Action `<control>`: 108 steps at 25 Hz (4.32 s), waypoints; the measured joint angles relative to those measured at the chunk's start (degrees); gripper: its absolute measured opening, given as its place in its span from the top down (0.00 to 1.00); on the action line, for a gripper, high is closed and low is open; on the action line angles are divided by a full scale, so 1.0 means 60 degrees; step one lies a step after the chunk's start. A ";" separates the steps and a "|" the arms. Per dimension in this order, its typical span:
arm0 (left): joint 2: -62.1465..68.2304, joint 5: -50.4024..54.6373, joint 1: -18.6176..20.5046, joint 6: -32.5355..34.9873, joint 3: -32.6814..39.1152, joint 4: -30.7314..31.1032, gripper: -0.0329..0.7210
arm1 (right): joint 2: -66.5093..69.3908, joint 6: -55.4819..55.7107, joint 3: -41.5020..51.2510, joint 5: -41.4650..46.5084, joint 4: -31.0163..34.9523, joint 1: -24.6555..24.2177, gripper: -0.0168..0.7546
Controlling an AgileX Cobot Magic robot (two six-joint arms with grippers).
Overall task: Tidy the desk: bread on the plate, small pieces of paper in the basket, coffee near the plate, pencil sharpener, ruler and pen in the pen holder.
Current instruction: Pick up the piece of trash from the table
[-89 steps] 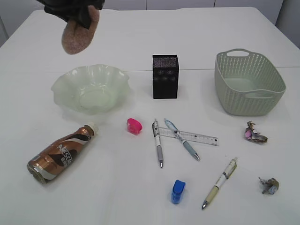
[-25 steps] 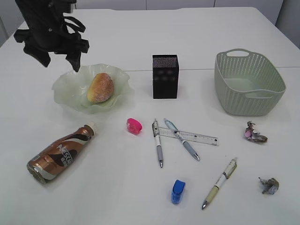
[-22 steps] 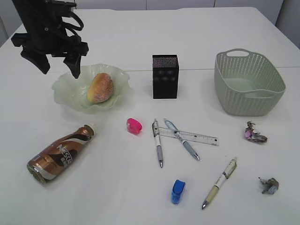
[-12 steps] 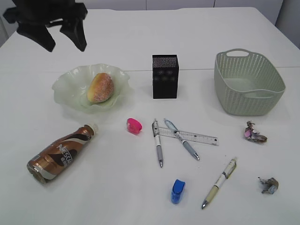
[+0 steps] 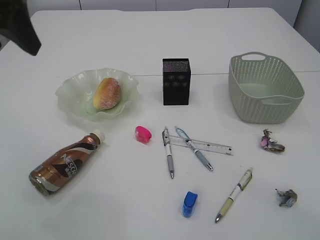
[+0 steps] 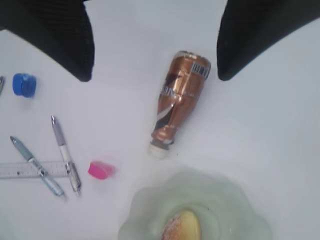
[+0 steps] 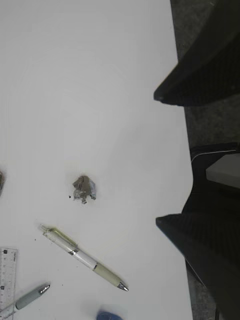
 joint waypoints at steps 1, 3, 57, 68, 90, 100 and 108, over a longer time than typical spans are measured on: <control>-0.0280 0.0000 0.0000 0.0000 0.0344 0.0000 0.23 | 0.0228 0.0000 0.0000 -0.0175 0.0000 0.0000 0.30; -0.0904 0.0017 0.0000 0.0000 0.0867 0.0000 0.24 | 0.0723 -0.0009 0.0000 -0.0577 0.0083 0.0000 0.30; -0.2725 0.0078 0.0000 0.0000 0.1273 -0.0133 0.25 | 0.8418 -0.1802 -0.0107 -0.4889 -0.0457 0.0790 0.30; -0.2725 0.0078 0.0000 0.0000 0.1273 -0.0133 0.25 | 0.8535 -0.1533 -0.0107 -0.4922 -0.0874 0.0790 0.30; -0.2725 0.0078 0.0000 0.0000 0.1273 -0.0133 0.26 | 0.9068 -0.1515 -0.0107 -0.4938 -0.0758 0.0790 0.82; -0.2725 0.0078 0.0000 0.0000 0.1273 -0.0133 0.27 | 0.8833 -0.1581 -0.1153 -0.3311 0.0026 0.0790 0.92; -0.2725 0.0095 0.0000 0.0000 0.1273 -0.0133 0.28 | 0.7867 -0.1697 -0.3374 -0.1053 0.0864 0.0790 0.93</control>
